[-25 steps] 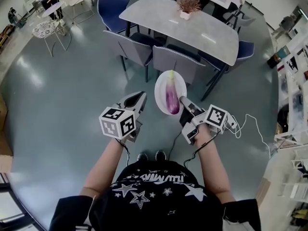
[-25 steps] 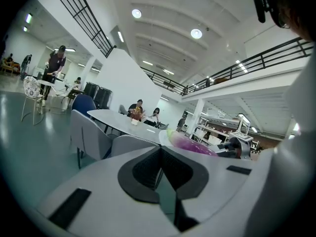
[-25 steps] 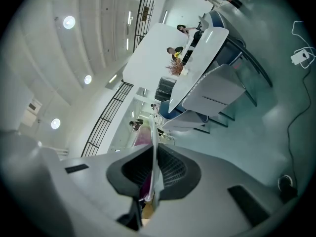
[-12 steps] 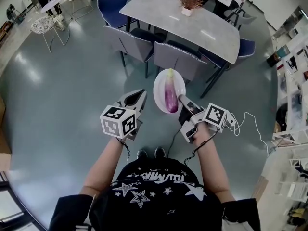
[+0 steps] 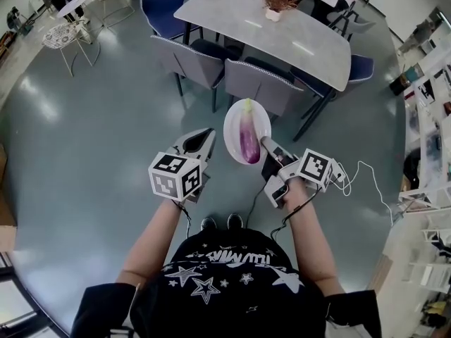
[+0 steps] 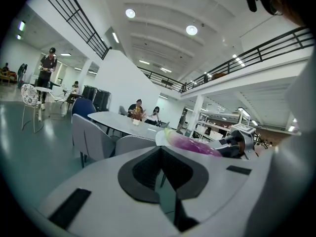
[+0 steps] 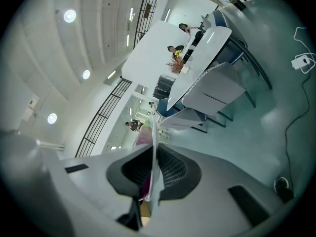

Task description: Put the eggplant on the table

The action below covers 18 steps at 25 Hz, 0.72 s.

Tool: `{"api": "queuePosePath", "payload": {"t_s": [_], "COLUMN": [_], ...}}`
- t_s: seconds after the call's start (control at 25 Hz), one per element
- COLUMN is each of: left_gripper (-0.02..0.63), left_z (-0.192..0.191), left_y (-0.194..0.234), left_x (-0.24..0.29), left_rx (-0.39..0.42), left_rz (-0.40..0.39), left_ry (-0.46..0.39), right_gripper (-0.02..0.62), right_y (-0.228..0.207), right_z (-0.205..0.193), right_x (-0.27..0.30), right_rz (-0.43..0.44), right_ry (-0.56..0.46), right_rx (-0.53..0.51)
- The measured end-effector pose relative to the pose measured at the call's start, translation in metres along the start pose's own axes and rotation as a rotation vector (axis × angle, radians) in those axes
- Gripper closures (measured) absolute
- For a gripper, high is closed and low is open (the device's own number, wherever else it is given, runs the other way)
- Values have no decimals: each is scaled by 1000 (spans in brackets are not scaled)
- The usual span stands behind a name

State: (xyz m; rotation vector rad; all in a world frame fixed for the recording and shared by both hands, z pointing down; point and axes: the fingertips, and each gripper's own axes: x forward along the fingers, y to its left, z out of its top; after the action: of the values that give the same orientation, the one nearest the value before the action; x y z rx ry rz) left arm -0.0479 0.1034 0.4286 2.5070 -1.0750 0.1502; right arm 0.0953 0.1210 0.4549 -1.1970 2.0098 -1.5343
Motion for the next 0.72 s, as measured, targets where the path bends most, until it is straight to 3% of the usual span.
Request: {"api": "queuePosePath", "payload": {"t_s": [0.44,0.72], "left_gripper": [600,600], "left_z": [0,10], "left_y": [21,42], "left_x": [-10,6], "left_rx": [23,20], "left_rz": [14,41], "left_ry": [-12,-14], "right_gripper": [561,561], "right_y": [4,5], "right_z": [-14,9], "right_x": [18,43], "right_rz": [25,48], "right_ry": [-3,10], "right_rx": [15,2]}}
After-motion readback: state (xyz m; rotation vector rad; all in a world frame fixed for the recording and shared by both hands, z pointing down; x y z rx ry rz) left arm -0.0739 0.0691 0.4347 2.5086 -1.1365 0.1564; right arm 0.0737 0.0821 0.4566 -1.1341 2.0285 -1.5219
